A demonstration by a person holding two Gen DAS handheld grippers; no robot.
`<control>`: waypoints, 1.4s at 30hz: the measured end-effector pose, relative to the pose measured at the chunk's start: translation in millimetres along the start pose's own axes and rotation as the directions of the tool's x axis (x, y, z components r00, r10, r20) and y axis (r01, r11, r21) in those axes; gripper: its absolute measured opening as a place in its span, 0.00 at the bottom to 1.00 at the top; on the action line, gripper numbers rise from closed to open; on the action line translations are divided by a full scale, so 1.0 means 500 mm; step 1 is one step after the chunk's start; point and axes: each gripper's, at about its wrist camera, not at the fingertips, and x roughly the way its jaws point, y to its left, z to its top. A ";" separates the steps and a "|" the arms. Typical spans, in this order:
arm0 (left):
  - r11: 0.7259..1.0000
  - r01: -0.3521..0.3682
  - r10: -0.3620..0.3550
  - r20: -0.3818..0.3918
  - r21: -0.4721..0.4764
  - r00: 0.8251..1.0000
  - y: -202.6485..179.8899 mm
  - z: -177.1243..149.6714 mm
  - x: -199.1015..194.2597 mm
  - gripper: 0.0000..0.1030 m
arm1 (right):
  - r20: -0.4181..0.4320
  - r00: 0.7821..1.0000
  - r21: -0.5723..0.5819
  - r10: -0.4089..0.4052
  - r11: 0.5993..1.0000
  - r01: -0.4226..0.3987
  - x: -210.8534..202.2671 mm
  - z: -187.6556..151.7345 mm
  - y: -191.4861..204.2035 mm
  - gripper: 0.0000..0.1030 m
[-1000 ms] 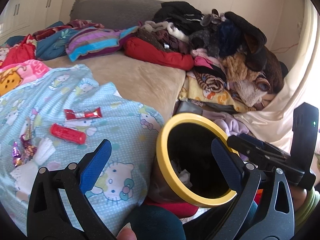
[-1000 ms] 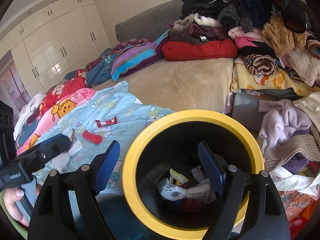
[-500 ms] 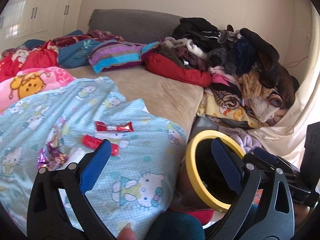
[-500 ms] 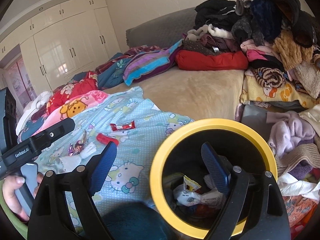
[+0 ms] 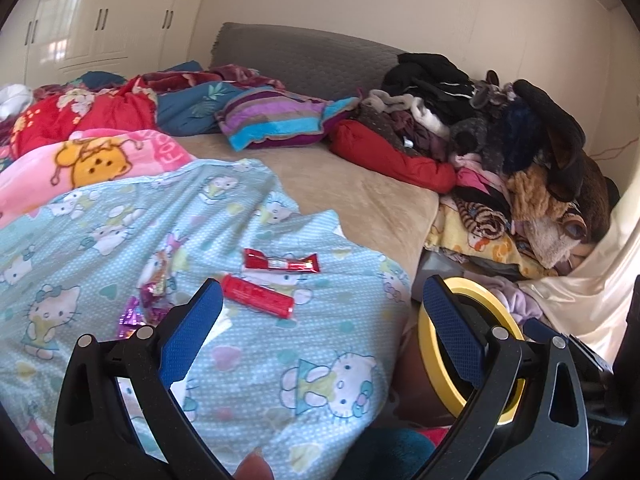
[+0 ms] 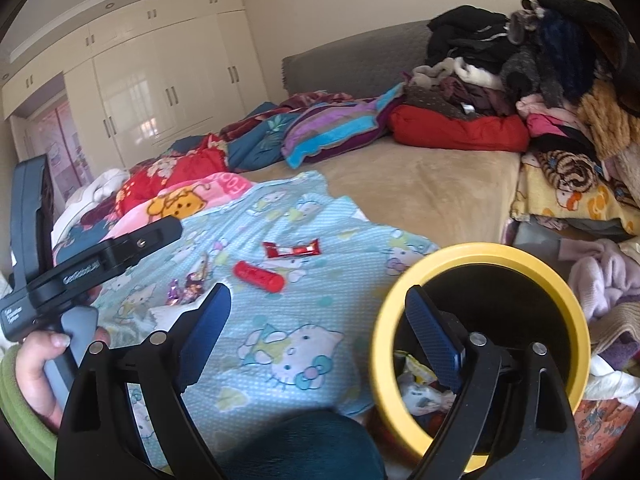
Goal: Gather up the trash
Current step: 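Move both tools back to the purple wrappers and white foam net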
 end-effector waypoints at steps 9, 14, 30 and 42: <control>0.998 -0.039 0.040 0.020 -0.045 0.999 0.055 0.004 -0.018 0.89 | -0.018 0.998 -0.063 0.055 0.996 -0.056 0.023 -0.005 0.082 0.86; 0.996 -0.057 0.059 0.028 -0.070 0.998 0.084 0.005 -0.028 0.89 | -0.029 0.997 -0.087 0.074 0.993 -0.077 0.035 -0.008 0.116 0.86; 0.982 -0.117 0.123 0.029 -0.145 0.992 0.188 0.000 -0.046 0.89 | -0.105 0.985 -0.175 0.137 0.972 -0.154 0.095 -0.030 0.218 0.86; 0.954 -0.190 0.185 -0.040 -0.233 0.982 0.324 -0.027 -0.029 0.89 | -0.210 0.963 -0.260 0.168 0.940 -0.221 0.174 -0.069 0.309 0.86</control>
